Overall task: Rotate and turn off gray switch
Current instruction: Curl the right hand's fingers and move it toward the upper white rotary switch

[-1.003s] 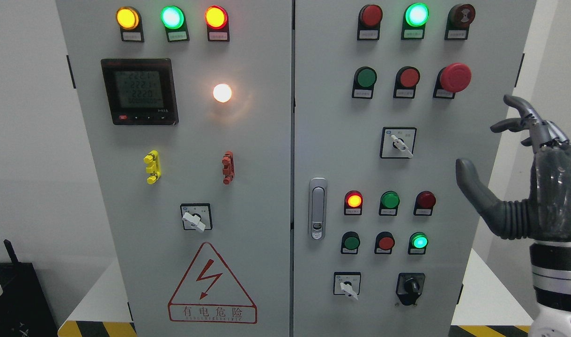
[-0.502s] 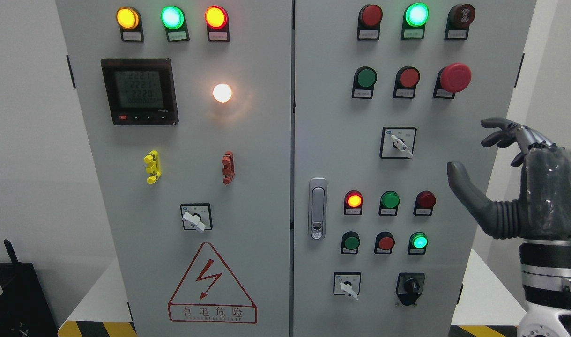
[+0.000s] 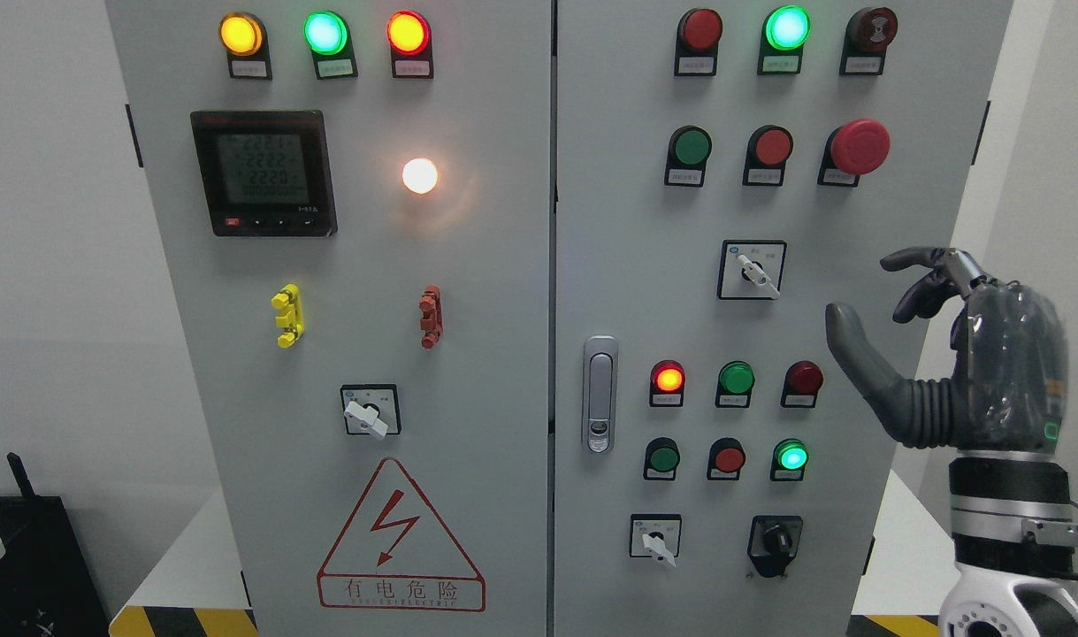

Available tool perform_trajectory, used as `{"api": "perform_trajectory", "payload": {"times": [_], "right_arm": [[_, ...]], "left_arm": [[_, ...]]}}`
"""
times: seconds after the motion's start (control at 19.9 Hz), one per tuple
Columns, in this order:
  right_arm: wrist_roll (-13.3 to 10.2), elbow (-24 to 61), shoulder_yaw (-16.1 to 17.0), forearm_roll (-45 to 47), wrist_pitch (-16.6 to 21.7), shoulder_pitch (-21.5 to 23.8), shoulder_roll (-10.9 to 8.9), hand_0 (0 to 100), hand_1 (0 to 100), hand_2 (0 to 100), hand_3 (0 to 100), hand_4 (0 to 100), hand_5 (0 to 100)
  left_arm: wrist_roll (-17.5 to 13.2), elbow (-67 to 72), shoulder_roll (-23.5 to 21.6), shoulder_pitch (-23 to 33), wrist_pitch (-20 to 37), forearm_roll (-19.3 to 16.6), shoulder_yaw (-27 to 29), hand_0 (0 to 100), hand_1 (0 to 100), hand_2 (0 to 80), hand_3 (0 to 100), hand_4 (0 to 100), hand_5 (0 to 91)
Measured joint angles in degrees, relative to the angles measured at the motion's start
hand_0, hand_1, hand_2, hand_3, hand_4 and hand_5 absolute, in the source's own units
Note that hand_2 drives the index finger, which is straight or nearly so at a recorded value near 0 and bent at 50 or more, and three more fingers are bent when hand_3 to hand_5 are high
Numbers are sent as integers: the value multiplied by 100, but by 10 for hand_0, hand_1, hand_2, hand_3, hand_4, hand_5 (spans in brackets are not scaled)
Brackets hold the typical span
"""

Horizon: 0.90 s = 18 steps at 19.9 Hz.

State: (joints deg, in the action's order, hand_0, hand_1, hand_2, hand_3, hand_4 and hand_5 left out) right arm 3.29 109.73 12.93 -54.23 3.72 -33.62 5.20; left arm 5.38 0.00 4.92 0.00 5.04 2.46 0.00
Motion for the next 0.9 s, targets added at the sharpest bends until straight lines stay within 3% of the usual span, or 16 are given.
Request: {"api": "perform_trajectory", "payload": {"times": [0.6,0.9], "right_arm": [[-15,-96,-359,-36,-906,-130,121,110,384,533,1000,907,998],[-22,-113,-489,-63,-1108,-220,152,113,410,537,1000,908,998]], "left_arm": [[0,0,0,0,0,0,0,120,389,0,0,0,0],[0,0,0,0,0,0,0,120,389,0,0,0,0]]}}
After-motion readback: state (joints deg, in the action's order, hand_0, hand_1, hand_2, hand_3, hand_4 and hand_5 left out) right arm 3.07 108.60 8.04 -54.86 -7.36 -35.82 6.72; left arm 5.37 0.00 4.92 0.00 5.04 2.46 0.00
